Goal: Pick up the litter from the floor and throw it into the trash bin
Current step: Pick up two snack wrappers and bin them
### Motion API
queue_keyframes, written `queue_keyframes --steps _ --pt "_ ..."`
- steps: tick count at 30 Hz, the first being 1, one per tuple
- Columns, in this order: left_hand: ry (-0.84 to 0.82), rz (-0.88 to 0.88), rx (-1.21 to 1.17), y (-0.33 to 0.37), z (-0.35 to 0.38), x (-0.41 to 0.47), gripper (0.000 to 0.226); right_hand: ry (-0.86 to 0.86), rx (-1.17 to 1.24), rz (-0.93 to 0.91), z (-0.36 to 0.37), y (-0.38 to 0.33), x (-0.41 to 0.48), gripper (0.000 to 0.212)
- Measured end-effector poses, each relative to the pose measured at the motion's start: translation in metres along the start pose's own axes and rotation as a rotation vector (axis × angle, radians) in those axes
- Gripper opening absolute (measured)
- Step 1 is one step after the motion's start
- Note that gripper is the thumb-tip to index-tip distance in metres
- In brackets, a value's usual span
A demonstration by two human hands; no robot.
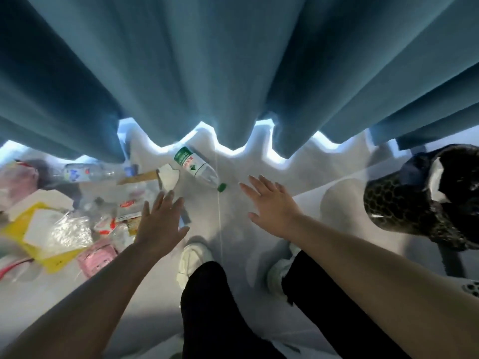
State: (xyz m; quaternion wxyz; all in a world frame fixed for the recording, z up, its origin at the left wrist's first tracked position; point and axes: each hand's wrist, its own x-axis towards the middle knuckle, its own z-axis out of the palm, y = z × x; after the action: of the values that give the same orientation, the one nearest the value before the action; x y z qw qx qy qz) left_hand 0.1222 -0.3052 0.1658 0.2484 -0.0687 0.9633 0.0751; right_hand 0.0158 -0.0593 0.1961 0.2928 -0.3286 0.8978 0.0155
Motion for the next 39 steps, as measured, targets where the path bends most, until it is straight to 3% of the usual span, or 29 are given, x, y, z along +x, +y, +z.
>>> queue_keyframes --steps 5,10,16,20,25,31,39 --pt "-0.021 -0.105 -0.043 -0.064 0.043 -0.005 0.076 -0.051 0.02 -0.067 0.026 -0.047 0.052 0.07" --pt "0.059 -0.196 -0.13 -0.108 0.073 0.01 0.08 -0.12 0.031 -0.116 0.059 -0.068 0.099 0.07" --pt "0.091 -0.246 -0.223 -0.133 0.091 0.055 0.085 -0.127 0.026 -0.166 0.088 -0.085 0.143 0.071" --pt "0.119 -0.227 -0.258 -0.135 0.097 0.073 0.073 -0.128 0.05 -0.197 0.103 -0.101 0.161 0.071" --pt "0.28 -0.227 -0.281 -0.142 0.096 0.079 0.038 -0.143 0.064 -0.228 0.11 -0.113 0.172 0.069" --pt "0.512 -0.139 -0.358 -0.17 0.079 0.064 0.045 -0.112 0.131 -0.208 0.104 -0.133 0.181 0.067" --pt "0.634 -0.106 -0.328 -0.201 0.08 0.029 0.045 -0.1 0.131 -0.195 0.117 -0.173 0.207 0.08"
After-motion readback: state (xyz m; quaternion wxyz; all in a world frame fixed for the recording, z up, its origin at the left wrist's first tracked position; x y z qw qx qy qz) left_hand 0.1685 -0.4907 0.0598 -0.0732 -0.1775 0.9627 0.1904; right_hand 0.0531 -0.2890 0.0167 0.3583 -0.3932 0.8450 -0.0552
